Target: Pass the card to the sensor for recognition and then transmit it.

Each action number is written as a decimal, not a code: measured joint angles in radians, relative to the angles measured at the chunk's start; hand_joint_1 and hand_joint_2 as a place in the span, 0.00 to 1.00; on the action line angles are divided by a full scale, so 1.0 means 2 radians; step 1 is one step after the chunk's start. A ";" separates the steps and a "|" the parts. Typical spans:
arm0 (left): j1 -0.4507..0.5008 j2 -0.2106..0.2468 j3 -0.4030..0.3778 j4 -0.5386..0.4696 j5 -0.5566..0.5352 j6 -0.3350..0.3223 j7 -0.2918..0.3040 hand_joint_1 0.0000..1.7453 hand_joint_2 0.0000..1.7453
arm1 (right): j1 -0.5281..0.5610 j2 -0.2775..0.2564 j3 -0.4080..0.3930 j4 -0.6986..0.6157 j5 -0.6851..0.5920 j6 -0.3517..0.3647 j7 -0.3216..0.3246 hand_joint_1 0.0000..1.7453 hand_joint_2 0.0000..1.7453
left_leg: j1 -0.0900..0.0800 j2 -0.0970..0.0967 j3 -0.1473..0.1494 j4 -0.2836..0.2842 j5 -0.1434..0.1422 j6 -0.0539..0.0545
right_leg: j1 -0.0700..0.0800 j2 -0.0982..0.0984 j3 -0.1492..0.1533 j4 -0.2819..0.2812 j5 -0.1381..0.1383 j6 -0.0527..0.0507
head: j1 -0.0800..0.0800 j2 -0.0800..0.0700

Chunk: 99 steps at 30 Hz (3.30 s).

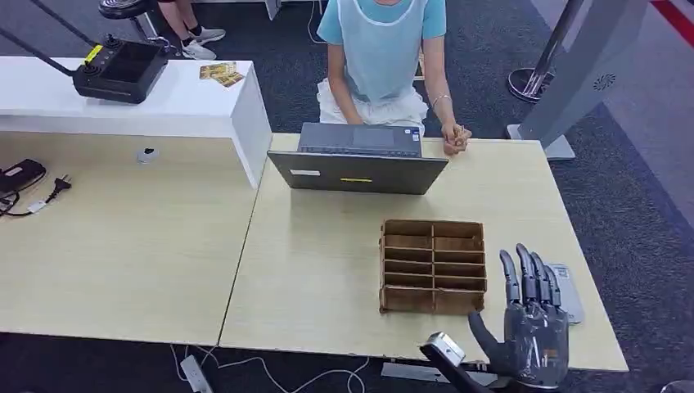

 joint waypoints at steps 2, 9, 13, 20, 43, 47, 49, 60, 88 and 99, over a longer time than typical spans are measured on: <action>0.000 0.000 -0.001 0.000 0.000 -0.001 0.000 0.00 1.00 | -0.002 0.000 0.003 0.003 0.000 0.000 0.000 0.03 1.00 | 0.000 0.000 0.000 0.000 0.000 0.000 | 0.000 0.000 0.000 0.000 0.000 0.000 | 0.000 0.000; 0.000 0.000 -0.005 0.000 -0.004 -0.002 0.001 0.00 1.00 | -0.009 0.000 0.006 0.013 -0.001 0.005 0.000 0.13 1.00 | 0.000 0.000 0.000 0.000 0.000 0.000 | 0.000 0.000 0.000 0.000 0.000 0.000 | 0.000 0.000; 0.000 0.000 -0.006 0.000 -0.008 -0.002 0.000 0.00 1.00 | -0.013 0.000 0.007 0.020 -0.005 0.008 0.000 0.24 1.00 | 0.000 0.000 0.000 0.000 0.000 0.000 | 0.000 0.000 0.000 0.000 0.000 0.000 | 0.000 0.000; 0.000 -0.001 -0.009 0.000 -0.010 -0.002 -0.002 0.00 1.00 | -0.017 0.000 0.011 0.031 -0.009 0.008 -0.002 0.37 1.00 | 0.000 0.000 0.000 0.000 0.000 0.000 | 0.000 0.000 0.000 0.000 0.000 0.000 | 0.000 0.000; 0.000 -0.003 -0.010 0.000 -0.018 0.003 -0.001 0.00 1.00 | -0.030 0.000 0.022 0.059 -0.020 0.023 -0.004 0.44 1.00 | 0.000 0.000 0.000 0.000 0.000 0.000 | 0.000 0.000 0.000 0.000 0.000 0.000 | 0.000 0.000; 0.000 -0.003 -0.014 0.000 -0.023 0.002 -0.001 0.00 1.00 | -0.036 0.000 0.023 0.073 -0.024 0.025 -0.004 0.39 1.00 | 0.000 0.000 0.000 0.000 0.000 0.000 | 0.000 0.000 0.000 0.000 0.000 0.000 | 0.000 0.000; 0.000 -0.003 -0.016 0.000 -0.026 0.001 -0.001 0.00 1.00 | -0.038 0.000 0.023 0.080 -0.027 0.027 -0.007 0.39 1.00 | 0.000 0.000 0.000 0.000 0.000 0.000 | 0.000 0.000 0.000 0.000 0.000 0.000 | 0.000 0.000; 0.000 -0.003 -0.022 0.000 -0.033 -0.001 -0.001 0.00 1.00 | -0.054 0.001 0.024 0.108 -0.024 0.041 -0.011 0.40 1.00 | 0.000 0.000 0.000 0.000 0.000 0.000 | 0.000 0.000 0.000 0.000 0.000 0.000 | 0.000 0.000; 0.001 -0.003 -0.034 -0.003 -0.046 -0.004 0.001 0.00 1.00 | -0.067 0.010 0.018 0.149 -0.025 0.052 -0.017 0.40 1.00 | 0.000 0.000 0.000 0.000 0.000 0.000 | 0.000 0.000 0.000 0.000 0.000 0.000 | 0.000 0.000; 0.001 -0.003 -0.035 -0.003 -0.054 -0.006 0.001 0.00 1.00 | -0.067 0.012 0.009 0.161 -0.024 0.056 -0.016 0.43 1.00 | 0.000 0.000 0.000 0.000 0.000 0.000 | 0.000 0.000 0.000 0.000 0.000 0.000 | 0.000 0.000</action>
